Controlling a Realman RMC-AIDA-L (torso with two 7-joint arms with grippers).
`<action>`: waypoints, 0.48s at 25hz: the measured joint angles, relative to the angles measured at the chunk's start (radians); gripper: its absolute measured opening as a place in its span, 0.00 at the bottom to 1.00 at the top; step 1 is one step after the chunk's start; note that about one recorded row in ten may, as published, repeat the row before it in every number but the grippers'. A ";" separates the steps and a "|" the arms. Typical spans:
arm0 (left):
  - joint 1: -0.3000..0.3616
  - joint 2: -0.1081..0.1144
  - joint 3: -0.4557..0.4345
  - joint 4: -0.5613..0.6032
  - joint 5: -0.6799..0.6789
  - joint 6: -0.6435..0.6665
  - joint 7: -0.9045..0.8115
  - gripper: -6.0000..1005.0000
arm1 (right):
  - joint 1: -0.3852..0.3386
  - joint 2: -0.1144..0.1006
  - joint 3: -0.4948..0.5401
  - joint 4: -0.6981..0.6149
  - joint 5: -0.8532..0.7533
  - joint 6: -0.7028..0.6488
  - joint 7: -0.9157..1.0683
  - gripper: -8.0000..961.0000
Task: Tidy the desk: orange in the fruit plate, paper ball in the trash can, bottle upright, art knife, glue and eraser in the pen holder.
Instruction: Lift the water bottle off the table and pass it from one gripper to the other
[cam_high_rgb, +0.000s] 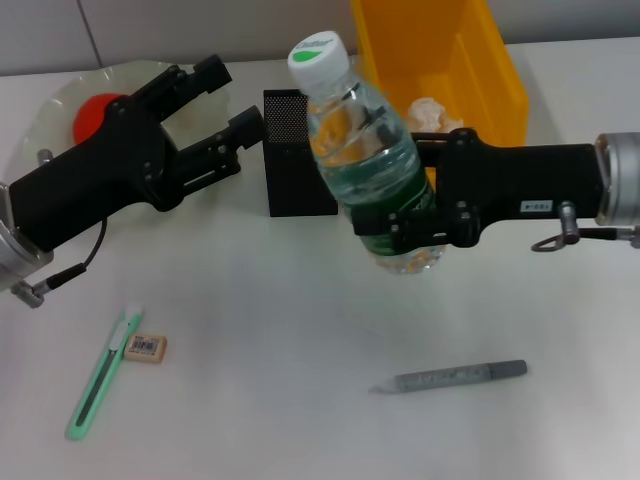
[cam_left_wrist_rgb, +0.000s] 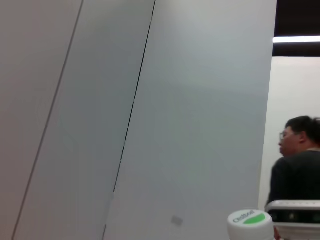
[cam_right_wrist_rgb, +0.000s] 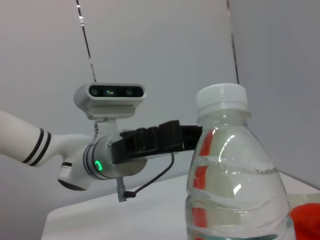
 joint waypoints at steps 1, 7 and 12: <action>0.000 0.000 0.000 0.000 0.000 0.000 0.000 0.83 | 0.000 0.000 0.000 0.000 0.000 0.000 0.000 0.83; -0.008 -0.001 -0.004 -0.019 -0.003 0.013 -0.039 0.75 | 0.039 0.000 -0.002 0.058 0.000 0.006 -0.044 0.83; -0.006 0.000 -0.003 -0.019 -0.004 0.033 -0.049 0.71 | 0.074 0.001 0.000 0.110 0.001 0.010 -0.071 0.83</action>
